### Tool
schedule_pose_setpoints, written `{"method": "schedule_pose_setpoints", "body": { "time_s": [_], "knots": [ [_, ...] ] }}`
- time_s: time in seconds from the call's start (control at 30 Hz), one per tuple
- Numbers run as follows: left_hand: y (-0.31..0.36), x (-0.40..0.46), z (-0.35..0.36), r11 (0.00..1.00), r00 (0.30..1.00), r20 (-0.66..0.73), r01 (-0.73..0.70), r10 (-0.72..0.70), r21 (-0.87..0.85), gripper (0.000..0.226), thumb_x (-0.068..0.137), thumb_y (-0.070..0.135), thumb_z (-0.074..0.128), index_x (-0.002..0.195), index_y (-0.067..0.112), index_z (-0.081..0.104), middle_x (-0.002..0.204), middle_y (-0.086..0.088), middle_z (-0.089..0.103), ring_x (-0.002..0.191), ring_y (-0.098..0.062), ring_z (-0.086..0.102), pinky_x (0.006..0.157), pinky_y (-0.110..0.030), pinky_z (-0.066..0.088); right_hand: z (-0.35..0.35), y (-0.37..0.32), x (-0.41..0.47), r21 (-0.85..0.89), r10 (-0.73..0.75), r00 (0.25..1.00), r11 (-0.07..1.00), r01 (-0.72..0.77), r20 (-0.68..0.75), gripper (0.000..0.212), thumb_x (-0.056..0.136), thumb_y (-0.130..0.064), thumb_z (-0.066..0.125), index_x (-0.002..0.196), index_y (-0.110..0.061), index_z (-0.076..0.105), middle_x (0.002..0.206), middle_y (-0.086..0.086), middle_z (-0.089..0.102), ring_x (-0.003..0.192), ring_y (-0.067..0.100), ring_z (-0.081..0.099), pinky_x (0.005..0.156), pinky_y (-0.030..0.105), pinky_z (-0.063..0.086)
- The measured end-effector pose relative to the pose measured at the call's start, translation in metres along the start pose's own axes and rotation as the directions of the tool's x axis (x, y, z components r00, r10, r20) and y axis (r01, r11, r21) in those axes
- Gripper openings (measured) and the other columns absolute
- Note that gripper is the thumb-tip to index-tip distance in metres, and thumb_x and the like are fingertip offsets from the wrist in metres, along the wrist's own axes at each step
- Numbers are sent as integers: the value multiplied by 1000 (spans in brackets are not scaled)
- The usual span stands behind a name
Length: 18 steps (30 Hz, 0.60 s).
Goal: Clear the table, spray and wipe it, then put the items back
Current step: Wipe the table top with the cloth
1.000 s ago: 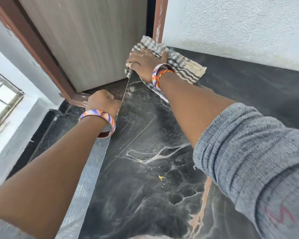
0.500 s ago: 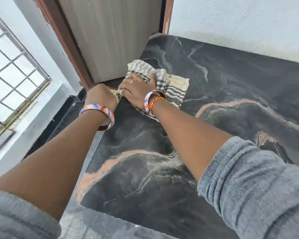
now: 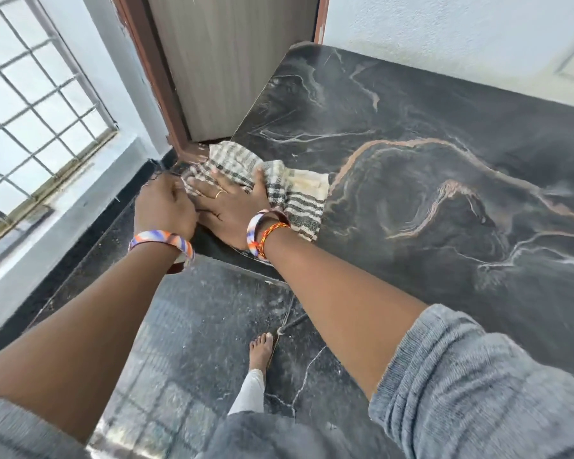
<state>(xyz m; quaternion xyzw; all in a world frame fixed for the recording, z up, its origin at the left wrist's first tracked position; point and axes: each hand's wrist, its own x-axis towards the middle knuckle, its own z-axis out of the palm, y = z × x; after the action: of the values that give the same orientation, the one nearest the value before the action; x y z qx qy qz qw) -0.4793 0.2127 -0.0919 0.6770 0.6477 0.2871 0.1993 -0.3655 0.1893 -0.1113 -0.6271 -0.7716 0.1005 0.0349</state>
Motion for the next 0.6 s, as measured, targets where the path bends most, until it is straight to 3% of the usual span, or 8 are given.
{"method": "schedule_pose_setpoints", "body": {
  "time_s": [0.17,0.37,0.5,0.6],
  "knots": [
    [-5,-30,-6,993,996,48,-80,76,90,31,94,17,37,108,0,59,115,-28,60,106,-44,54,88,-47,44,5,-24,-42,-59,-14,1000,998,15,17,49,98,-43,17,146,-38,8,157,-14,5,146,19,2,99,73,-10],
    [19,-57,1,938,967,81,-254,241,237,31,93,19,39,108,2,61,114,-25,59,105,-45,52,87,-48,41,16,-26,-95,-182,14,995,983,-32,-99,47,98,-37,28,144,-31,23,157,-3,16,144,23,13,104,71,3],
    [39,-72,16,886,904,177,-419,389,197,28,92,18,42,101,1,62,109,-25,61,103,-43,53,86,-47,41,26,-20,-134,-202,145,983,965,-165,-109,47,95,-22,26,141,-29,33,151,4,32,141,24,25,110,62,14],
    [61,-87,29,805,798,284,-580,532,122,28,93,20,42,95,1,62,100,-24,63,99,-41,54,82,-45,41,27,-11,-166,-212,247,948,934,-288,-203,48,87,-24,27,123,-35,56,127,-3,61,124,18,52,100,55,40]
  ]
}}
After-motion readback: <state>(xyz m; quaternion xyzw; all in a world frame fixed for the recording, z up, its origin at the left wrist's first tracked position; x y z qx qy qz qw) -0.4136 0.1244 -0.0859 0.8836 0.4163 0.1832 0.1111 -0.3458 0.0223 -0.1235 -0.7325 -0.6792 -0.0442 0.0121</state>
